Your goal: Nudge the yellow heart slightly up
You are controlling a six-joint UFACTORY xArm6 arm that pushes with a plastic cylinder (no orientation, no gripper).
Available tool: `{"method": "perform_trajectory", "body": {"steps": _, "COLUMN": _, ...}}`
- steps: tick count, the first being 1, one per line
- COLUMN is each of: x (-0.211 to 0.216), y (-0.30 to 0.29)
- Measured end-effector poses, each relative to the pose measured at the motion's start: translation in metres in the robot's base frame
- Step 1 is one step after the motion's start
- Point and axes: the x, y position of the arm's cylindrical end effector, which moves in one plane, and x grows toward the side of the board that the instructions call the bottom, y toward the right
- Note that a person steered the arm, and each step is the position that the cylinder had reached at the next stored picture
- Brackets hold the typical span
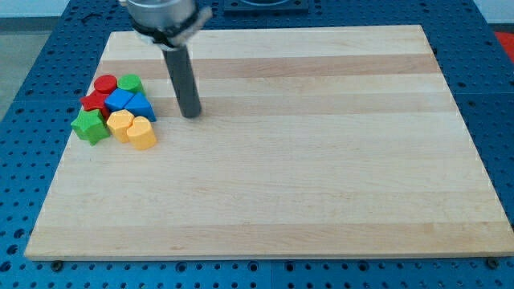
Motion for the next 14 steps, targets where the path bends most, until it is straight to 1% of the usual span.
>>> {"method": "perform_trajectory", "body": {"steps": 1, "x": 0.041, "y": 0.003}}
{"method": "perform_trajectory", "body": {"steps": 2, "x": 0.057, "y": -0.013}}
{"method": "perform_trajectory", "body": {"steps": 4, "x": 0.062, "y": -0.038}}
{"method": "perform_trajectory", "body": {"steps": 5, "x": 0.075, "y": -0.048}}
{"method": "perform_trajectory", "body": {"steps": 6, "x": 0.08, "y": -0.076}}
{"method": "perform_trajectory", "body": {"steps": 7, "x": 0.079, "y": -0.091}}
{"method": "perform_trajectory", "body": {"steps": 8, "x": 0.065, "y": -0.091}}
{"method": "perform_trajectory", "body": {"steps": 14, "x": 0.052, "y": -0.08}}
